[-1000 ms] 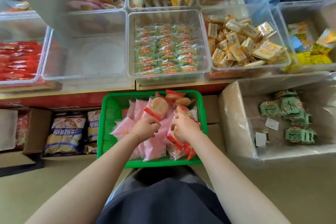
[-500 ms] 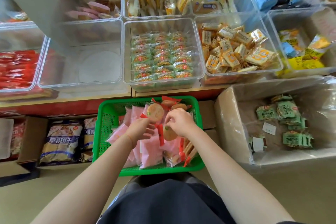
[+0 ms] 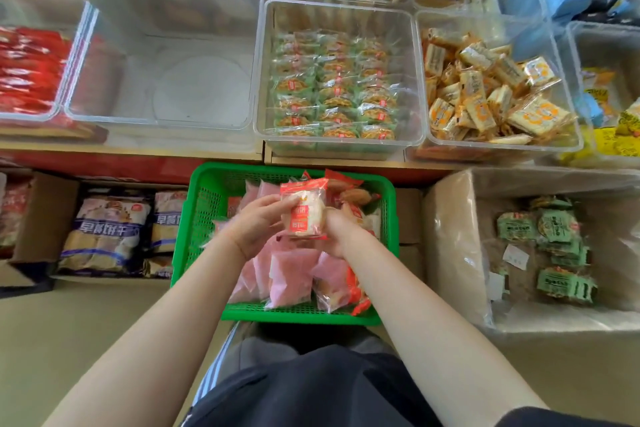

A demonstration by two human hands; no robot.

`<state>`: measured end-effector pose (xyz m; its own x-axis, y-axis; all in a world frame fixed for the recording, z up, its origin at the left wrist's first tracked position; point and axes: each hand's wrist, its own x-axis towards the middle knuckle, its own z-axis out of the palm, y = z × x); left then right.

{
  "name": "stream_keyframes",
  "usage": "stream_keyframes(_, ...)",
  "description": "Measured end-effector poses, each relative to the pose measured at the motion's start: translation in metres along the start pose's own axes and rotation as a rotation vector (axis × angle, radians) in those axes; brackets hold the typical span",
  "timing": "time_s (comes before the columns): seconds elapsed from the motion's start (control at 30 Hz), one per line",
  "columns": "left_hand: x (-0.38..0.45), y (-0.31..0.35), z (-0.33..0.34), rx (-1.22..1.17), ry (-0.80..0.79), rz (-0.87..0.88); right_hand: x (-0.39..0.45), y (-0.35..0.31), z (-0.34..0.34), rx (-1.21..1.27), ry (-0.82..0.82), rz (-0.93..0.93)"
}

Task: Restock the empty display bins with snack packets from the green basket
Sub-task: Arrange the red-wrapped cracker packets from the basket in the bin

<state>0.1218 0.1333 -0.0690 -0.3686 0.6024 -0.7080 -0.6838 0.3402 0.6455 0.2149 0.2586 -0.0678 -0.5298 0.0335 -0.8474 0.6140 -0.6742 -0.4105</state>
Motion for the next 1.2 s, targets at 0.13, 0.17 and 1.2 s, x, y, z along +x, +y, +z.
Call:
stream_keyframes(0.13,0.007,-0.016,-0.034,-0.095,0.286,0.008,0.029,0.006,-0.006,-0.961,0.479,-0.317)
stream_keyframes(0.17,0.007,-0.019,-0.039,-0.066,0.315,0.009,0.034,0.007,-0.007,-1.175,0.465,-0.338)
stream_keyframes(1.2,-0.055,0.070,-0.181,0.230,0.041,0.116,0.021,0.011,0.143,0.102,0.062,-0.365)
